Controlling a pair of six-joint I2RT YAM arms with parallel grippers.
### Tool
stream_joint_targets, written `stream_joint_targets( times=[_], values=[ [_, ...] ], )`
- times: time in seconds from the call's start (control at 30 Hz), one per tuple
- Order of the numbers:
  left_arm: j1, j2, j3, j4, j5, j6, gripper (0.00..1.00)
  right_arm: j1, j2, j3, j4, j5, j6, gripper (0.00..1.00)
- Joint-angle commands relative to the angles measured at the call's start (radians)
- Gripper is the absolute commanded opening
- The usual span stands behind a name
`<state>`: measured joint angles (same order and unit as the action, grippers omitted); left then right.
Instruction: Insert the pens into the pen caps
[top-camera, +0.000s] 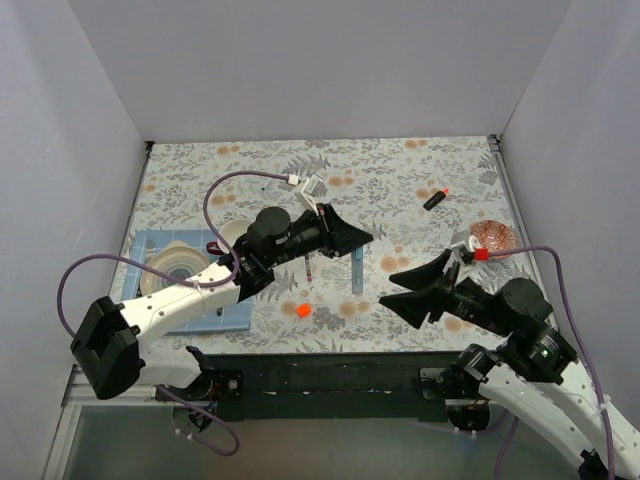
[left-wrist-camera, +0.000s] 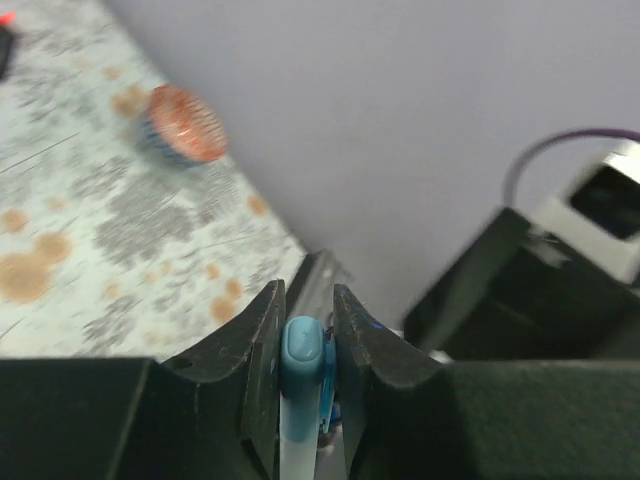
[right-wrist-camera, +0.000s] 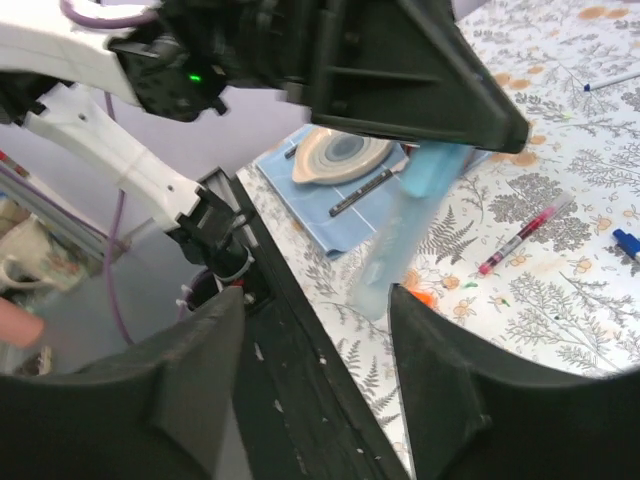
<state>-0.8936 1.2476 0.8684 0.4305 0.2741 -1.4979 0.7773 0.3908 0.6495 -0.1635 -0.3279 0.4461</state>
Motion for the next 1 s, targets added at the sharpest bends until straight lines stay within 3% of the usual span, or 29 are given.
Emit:
stream_joint_targets(
  times=[0.0, 0.1, 0.33, 0.77, 0.9, 0.97],
  values=[
    [0.068, 0.055, 0.15, -0.295, -0.053, 0.086, 0.0, -0.001, -0.144, -0.01, -0.109, 0.09, 0.042, 0.74],
    [0.122, 0.134, 0.219, -0.421, -0.087, 0.108, 0.0, -0.001, -0.214, -0.013, -0.177, 0.131, 0.06, 0.82],
    [0.193, 0.352, 0.256, -0.564, -0.151, 0.082, 0.0, -0.001, -0.214, -0.02, -0.228, 0.176, 0.063, 0.83],
    [0.194, 0.598, 0.293, -0.596, -0.349, 0.068, 0.0, 0.0, -0.224, -0.062, -0.196, 0.159, 0.077, 0.83],
    [0.194, 0.647, 0.334, -0.621, -0.392, 0.074, 0.06, 0.0, -0.221, -0.065, -0.194, 0.155, 0.075, 0.83],
    [0.194, 0.648, 0.339, -0.638, -0.394, 0.074, 0.13, -0.001, -0.214, -0.06, -0.2, 0.15, 0.077, 0.83]
  ],
)
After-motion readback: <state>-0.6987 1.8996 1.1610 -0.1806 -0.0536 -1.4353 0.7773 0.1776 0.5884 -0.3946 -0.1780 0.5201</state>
